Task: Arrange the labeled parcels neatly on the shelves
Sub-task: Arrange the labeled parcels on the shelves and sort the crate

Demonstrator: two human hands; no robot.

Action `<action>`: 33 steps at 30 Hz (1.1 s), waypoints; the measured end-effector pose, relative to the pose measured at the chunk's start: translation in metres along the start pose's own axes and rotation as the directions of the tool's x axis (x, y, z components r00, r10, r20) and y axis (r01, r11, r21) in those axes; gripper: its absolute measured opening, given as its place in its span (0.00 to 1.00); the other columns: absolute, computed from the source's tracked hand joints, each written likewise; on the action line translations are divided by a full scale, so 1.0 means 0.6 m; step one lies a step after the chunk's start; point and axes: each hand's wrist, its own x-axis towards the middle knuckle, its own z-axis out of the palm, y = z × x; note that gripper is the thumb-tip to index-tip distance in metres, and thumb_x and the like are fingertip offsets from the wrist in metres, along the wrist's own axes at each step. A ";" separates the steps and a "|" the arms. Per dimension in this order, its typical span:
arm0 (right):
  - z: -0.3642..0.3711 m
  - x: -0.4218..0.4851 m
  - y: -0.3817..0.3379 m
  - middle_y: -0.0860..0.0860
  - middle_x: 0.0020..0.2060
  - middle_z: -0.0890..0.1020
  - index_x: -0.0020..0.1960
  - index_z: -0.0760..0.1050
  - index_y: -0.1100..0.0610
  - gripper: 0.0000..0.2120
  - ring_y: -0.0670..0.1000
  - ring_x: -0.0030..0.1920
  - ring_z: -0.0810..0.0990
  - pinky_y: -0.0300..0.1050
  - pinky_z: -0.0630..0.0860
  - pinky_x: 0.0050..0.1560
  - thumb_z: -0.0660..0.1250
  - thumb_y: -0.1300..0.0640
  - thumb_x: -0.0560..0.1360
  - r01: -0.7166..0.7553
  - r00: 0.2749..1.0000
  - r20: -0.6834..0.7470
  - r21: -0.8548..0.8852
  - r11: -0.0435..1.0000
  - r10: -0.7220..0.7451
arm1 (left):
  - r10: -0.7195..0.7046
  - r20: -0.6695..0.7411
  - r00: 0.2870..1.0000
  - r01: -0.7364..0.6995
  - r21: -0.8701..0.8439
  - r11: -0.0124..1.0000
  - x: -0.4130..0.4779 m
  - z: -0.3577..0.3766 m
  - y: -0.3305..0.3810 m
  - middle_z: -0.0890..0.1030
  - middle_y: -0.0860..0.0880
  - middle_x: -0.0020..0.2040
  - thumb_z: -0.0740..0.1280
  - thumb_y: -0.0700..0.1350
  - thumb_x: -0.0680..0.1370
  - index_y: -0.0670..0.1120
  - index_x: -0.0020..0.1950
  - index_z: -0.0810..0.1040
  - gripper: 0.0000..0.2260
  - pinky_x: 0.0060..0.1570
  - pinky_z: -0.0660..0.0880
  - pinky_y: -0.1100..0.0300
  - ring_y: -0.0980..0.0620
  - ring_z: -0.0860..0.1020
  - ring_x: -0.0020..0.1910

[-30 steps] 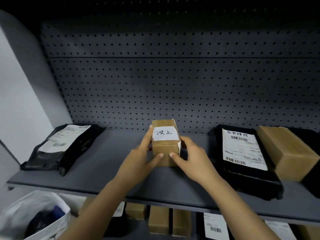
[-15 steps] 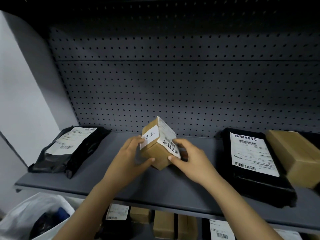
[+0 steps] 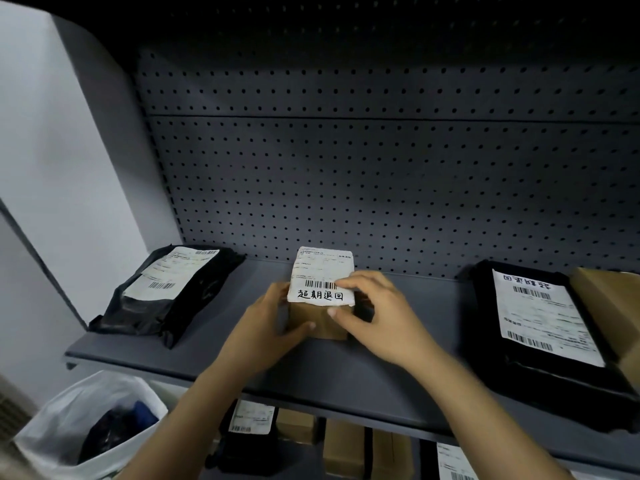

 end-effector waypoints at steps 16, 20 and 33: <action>0.004 0.001 -0.004 0.44 0.56 0.83 0.59 0.73 0.34 0.14 0.47 0.57 0.82 0.48 0.75 0.64 0.68 0.43 0.75 -0.362 0.926 0.126 0.564 0.742 0.356 | 0.122 -0.077 0.990 -0.136 -0.224 0.965 0.015 -0.004 0.005 0.74 0.57 0.67 0.76 0.44 0.71 0.53 0.73 0.65 0.33 0.65 0.73 0.54 0.59 0.73 0.66; -0.009 -0.005 -0.011 0.55 0.53 0.85 0.64 0.73 0.45 0.18 0.54 0.57 0.82 0.52 0.75 0.63 0.69 0.58 0.76 -0.220 0.959 0.038 0.725 0.653 0.281 | 0.259 -0.128 0.957 -0.280 -0.189 0.941 0.020 -0.015 0.023 0.72 0.57 0.68 0.76 0.43 0.71 0.54 0.72 0.64 0.34 0.67 0.70 0.57 0.57 0.71 0.68; -0.075 -0.062 -0.006 0.54 0.63 0.78 0.66 0.73 0.50 0.32 0.55 0.64 0.77 0.46 0.76 0.56 0.75 0.57 0.63 0.081 0.910 -0.323 0.753 0.653 0.260 | 0.647 -0.153 0.747 -0.555 0.393 0.733 0.073 -0.022 0.066 0.77 0.50 0.56 0.65 0.48 0.75 0.46 0.64 0.74 0.18 0.55 0.67 0.57 0.50 0.74 0.55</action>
